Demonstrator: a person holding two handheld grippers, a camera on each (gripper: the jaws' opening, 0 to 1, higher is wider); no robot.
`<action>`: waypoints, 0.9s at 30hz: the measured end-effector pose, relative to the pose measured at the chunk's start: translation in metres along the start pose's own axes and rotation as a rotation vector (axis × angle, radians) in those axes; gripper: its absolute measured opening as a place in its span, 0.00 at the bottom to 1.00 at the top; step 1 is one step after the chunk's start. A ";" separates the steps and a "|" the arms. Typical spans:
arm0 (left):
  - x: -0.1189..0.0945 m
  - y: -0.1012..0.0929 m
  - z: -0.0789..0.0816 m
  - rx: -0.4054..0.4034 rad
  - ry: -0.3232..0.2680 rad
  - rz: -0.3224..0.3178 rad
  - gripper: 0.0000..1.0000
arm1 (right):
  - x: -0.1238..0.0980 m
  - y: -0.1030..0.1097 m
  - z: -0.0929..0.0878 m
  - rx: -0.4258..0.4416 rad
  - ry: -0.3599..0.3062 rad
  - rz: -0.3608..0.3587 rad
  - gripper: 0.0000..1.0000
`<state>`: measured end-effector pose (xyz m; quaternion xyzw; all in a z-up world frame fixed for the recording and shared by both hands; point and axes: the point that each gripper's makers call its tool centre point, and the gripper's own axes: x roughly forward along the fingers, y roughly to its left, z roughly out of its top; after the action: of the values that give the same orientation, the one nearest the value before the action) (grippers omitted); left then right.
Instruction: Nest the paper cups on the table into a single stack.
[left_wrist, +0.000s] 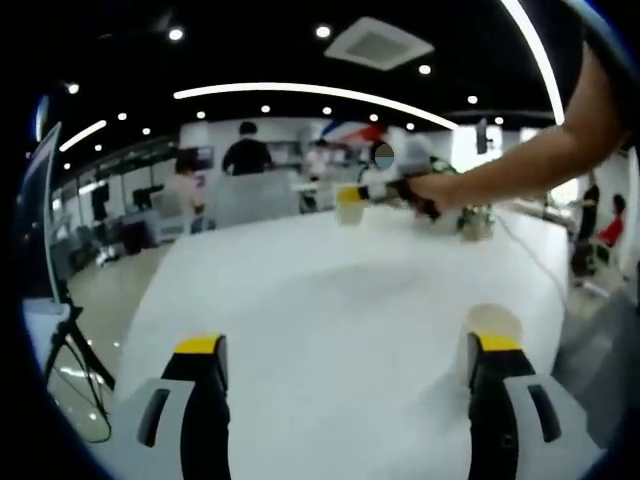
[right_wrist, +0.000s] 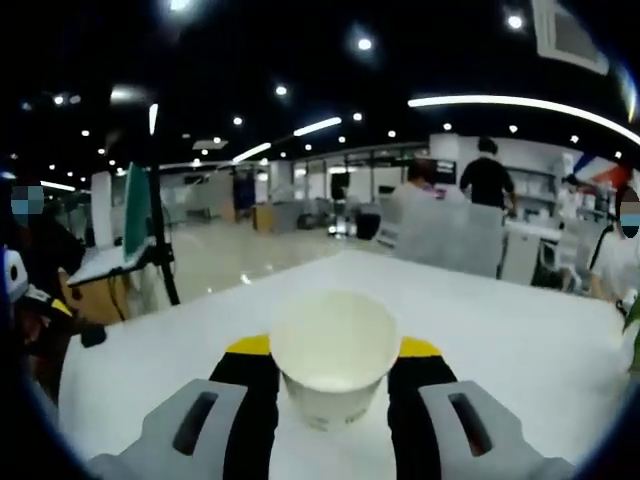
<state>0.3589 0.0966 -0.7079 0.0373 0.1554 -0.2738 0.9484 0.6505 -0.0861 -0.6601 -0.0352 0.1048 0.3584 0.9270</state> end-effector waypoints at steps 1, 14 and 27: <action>0.000 0.001 0.000 0.000 0.003 0.008 0.98 | -0.003 0.002 0.002 0.004 -0.002 0.003 0.40; -0.002 -0.003 -0.002 -0.025 0.033 -0.006 0.98 | -0.018 0.008 0.009 -0.002 0.007 0.038 0.40; -0.009 -0.010 -0.001 -0.037 0.042 -0.016 0.98 | -0.041 0.033 0.016 0.004 0.007 0.082 0.41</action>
<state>0.3463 0.0930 -0.7054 0.0241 0.1807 -0.2776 0.9433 0.6021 -0.0863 -0.6348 -0.0304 0.1103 0.3957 0.9112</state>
